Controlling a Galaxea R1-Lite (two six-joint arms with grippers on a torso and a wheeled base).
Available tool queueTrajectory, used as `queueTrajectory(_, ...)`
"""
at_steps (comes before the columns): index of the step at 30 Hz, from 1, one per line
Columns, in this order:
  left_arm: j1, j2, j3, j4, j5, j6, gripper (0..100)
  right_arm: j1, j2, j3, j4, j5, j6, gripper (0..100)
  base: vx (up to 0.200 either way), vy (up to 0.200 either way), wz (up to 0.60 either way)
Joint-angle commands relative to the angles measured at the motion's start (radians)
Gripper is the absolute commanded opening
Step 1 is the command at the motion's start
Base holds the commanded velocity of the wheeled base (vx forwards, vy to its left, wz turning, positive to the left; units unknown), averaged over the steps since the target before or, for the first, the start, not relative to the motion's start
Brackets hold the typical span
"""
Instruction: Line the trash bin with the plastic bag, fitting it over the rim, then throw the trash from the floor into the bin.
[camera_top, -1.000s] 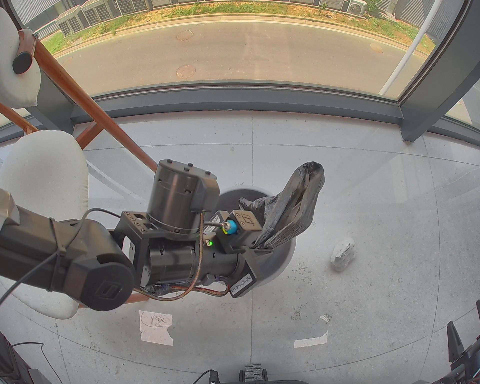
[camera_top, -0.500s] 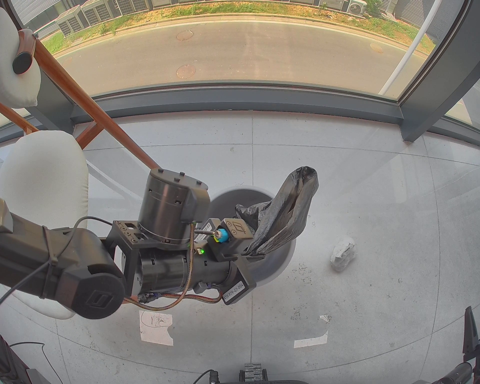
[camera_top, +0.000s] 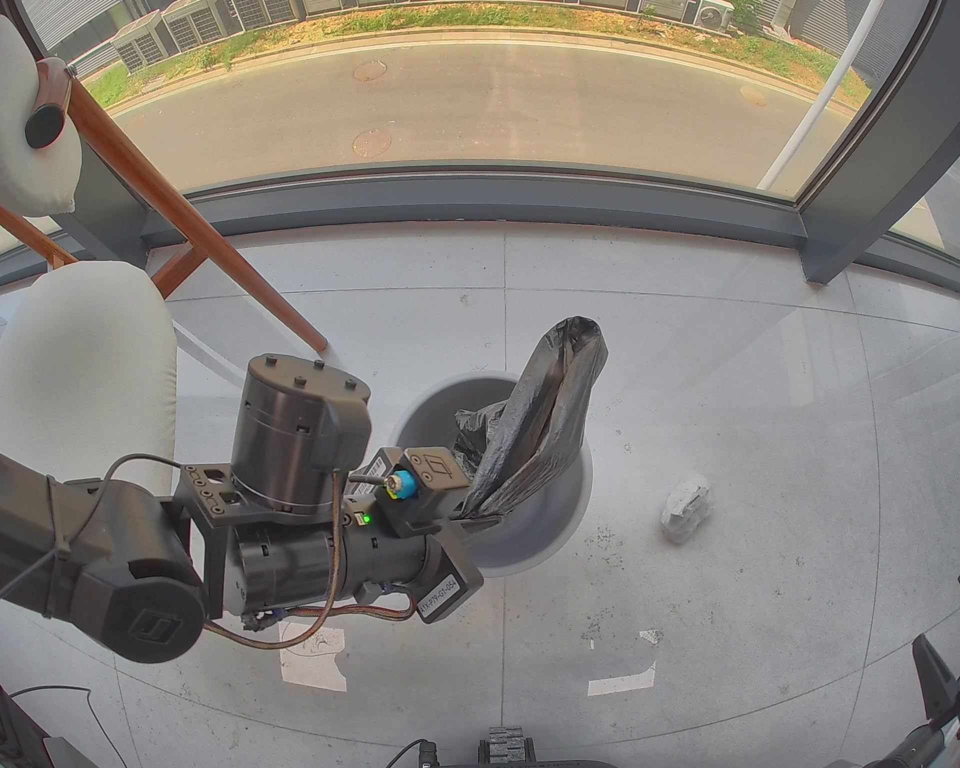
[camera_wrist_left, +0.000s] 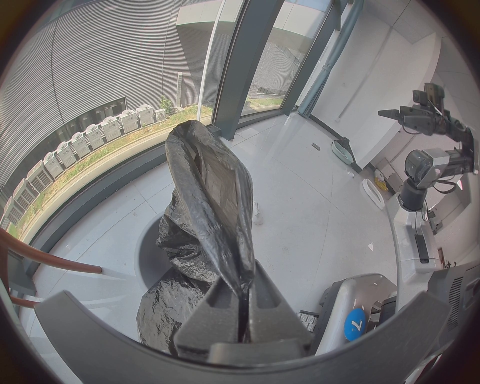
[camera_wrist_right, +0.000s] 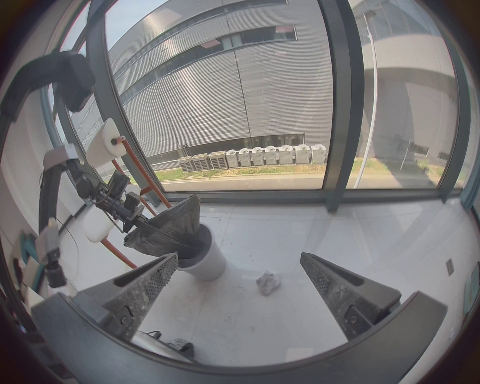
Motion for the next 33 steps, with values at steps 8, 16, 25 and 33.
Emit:
queueTrajectory(8,0.000,-0.079,0.087,-0.003,-0.003,-0.002,0,0.085,0.458,-0.303,0.010,0.061,0.172,100,0.000,0.000,0.00)
queueTrajectory(16,0.001,-0.080,0.096,-0.004,0.000,0.000,0,0.174,0.642,-0.487,0.015,0.059,0.327,100,0.000,0.000,0.00)
queueTrajectory(25,-0.003,-0.079,0.095,-0.008,-0.003,0.003,0,0.252,0.796,-0.721,0.216,0.061,0.407,100,0.000,0.000,0.00)
queueTrajectory(33,-0.005,-0.076,0.098,-0.023,-0.002,0.006,0,0.375,0.884,-0.777,0.288,0.049,0.442,100,0.000,0.000,0.00)
